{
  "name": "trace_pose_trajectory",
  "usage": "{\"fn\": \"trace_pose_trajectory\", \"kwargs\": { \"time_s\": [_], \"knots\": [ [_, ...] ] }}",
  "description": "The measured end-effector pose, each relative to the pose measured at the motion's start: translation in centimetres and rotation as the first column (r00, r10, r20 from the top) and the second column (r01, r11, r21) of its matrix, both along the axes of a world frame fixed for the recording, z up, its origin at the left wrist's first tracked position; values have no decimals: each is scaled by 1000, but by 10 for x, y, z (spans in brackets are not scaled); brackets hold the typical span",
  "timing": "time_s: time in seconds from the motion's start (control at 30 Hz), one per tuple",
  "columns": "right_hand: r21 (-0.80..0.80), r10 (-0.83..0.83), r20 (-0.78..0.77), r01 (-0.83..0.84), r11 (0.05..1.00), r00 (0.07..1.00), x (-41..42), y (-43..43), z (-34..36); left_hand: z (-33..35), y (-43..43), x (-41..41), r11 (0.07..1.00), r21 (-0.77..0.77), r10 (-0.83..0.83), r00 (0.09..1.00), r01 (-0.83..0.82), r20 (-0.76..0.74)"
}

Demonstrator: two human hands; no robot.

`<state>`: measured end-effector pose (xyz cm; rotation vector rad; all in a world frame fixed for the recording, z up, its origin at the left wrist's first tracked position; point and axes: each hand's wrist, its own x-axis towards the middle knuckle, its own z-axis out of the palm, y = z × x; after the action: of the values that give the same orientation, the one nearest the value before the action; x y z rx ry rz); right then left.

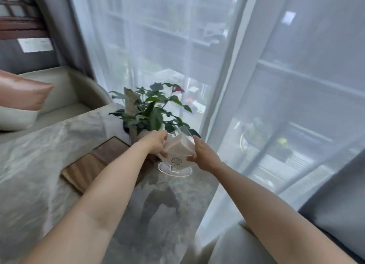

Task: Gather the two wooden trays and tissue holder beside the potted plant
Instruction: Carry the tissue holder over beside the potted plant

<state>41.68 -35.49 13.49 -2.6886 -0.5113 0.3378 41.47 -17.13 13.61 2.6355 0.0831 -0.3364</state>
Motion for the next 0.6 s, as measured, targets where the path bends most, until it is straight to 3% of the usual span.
{"fn": "trace_pose_trajectory", "kwargs": {
  "time_s": [0.2,0.6],
  "knots": [
    [19,-85,-35,86,996,996,25,-45,-13,-11,-46,33,999,3,-54,998,54,-24],
    [16,-101,-93,103,995,991,81,-68,-49,-38,-76,82,995,83,-57,995,63,-78]
  ]
}}
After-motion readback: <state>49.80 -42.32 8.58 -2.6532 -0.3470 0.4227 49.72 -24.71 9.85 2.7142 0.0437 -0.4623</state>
